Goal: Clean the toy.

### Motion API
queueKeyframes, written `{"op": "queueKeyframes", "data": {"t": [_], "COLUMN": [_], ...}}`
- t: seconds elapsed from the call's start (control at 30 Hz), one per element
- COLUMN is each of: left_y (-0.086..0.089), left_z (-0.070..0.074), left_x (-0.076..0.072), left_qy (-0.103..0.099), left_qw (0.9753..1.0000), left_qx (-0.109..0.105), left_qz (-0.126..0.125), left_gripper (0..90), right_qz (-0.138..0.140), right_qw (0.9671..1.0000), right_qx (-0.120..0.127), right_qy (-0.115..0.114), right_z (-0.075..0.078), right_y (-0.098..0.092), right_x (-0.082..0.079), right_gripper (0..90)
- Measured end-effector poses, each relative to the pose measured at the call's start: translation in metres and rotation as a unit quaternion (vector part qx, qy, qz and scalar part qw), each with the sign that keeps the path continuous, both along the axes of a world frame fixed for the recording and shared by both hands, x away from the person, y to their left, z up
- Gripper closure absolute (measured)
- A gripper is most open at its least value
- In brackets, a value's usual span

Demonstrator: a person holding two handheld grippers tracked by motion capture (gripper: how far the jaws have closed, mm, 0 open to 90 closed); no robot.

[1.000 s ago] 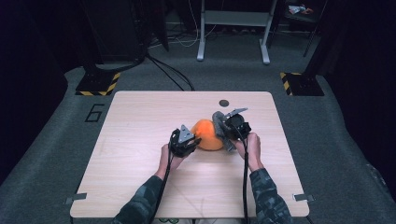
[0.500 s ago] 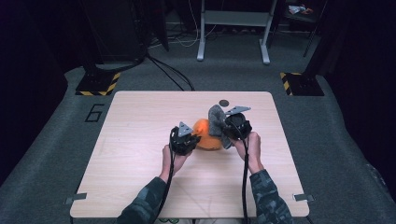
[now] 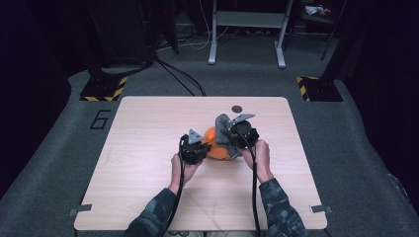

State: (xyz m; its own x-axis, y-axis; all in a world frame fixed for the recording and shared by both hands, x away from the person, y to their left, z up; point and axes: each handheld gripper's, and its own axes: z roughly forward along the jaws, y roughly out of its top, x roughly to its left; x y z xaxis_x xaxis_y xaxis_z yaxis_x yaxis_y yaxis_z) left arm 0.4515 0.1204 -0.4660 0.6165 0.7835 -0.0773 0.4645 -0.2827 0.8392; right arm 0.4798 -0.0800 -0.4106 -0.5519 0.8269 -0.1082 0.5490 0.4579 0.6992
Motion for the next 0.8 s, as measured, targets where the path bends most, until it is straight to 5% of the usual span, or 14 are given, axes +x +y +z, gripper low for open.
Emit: {"op": "queueKeyframes", "data": {"t": [0.4, 0.67, 0.8], "left_y": [0.000, 0.002, 0.003], "left_z": [-0.002, -0.004, -0.003], "left_x": [0.000, -0.001, -0.001], "left_qy": [-0.003, -0.006, -0.006], "left_qw": [1.0000, 1.0000, 1.0000], "left_qx": [0.000, -0.004, -0.005], "left_qz": [0.001, 0.003, 0.003], "left_gripper": [82.8, 82.7, 82.3], "right_qz": [-0.036, -0.059, -0.065], "right_qw": [0.9982, 0.9913, 0.9909], "right_qx": [-0.015, -0.029, -0.026], "right_qy": [0.046, 0.114, 0.115], "right_z": [-0.028, -0.066, -0.071], "right_y": [-0.026, -0.038, -0.043], "right_x": [0.007, 0.021, 0.022], "right_gripper": [73.3, 73.2, 73.2]}}
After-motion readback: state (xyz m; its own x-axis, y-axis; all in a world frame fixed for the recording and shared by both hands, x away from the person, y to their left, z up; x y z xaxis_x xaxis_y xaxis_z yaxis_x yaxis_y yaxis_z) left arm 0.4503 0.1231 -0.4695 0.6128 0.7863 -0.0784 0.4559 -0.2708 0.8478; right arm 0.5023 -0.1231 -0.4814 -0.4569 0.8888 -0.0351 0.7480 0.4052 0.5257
